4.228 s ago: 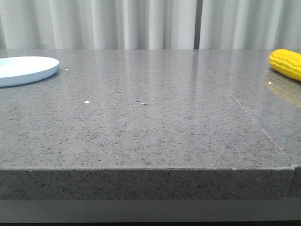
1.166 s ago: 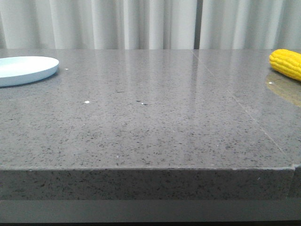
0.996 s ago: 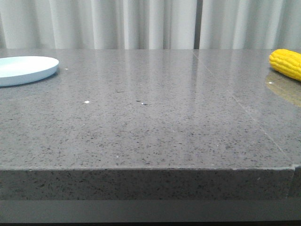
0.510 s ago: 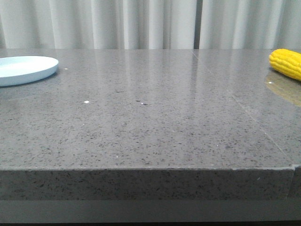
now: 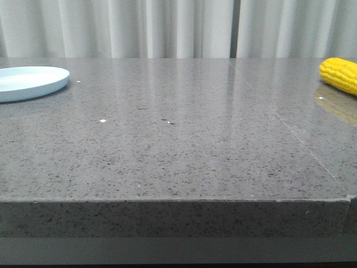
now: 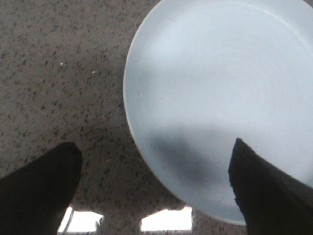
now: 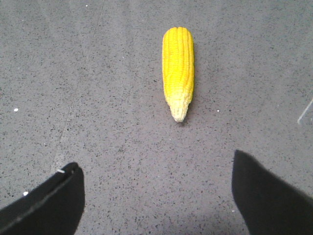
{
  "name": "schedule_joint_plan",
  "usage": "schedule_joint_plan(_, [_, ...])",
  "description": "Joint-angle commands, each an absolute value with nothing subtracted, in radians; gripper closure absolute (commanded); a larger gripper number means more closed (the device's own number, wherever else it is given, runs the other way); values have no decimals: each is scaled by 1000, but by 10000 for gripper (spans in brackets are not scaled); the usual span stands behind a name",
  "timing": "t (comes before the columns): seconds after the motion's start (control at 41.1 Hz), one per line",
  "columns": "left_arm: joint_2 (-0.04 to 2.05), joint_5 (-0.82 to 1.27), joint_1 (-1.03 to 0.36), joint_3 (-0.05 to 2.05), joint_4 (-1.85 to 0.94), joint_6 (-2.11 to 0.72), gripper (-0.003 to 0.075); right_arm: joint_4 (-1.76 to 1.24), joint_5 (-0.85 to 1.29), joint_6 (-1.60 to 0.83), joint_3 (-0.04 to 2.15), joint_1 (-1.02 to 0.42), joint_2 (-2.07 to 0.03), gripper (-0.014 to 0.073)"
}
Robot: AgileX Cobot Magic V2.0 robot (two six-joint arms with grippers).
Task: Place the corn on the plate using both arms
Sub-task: 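Open the left gripper and lower it onto the pale blue plate rim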
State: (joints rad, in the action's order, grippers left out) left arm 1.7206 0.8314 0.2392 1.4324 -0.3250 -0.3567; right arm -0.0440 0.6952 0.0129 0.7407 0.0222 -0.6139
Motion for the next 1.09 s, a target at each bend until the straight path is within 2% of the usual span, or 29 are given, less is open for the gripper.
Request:
schedule_joint_plan(0.0, [1736,822,239,1522,-371,-365,122,-41,621,5,771,27,-621,-42])
schedule_joint_plan(0.413, [1898,894,239,1686,-375,-365,135,-41,621,5,771,27,-621,-42])
schedule_joint_plan(0.486, [1900,894,239,1686,-375,-365,190,-41,621,5,771,27,-621,-42])
schedule_joint_plan(0.608, [1901,897,239,1686,-375,-365,350,-41,619,5,771,27,-621,-42])
schedule_joint_plan(0.729, [1908,905,239,1686,-373,-365,456,-41,620,5,771,27,-621,-42])
schedule_joint_plan(0.948, [1917,907,239,1686,-367,-365,484,-41,620,5,771,27,-621,-42])
schedule_joint_plan(0.996, [1917,910,239,1686,-367,-365,508,-41,620,5,771,27,-621,-42])
schedule_joint_plan(1.069, [1917,916,239,1686,-359,-365,587,-41,620,5,771,27,-621,-42])
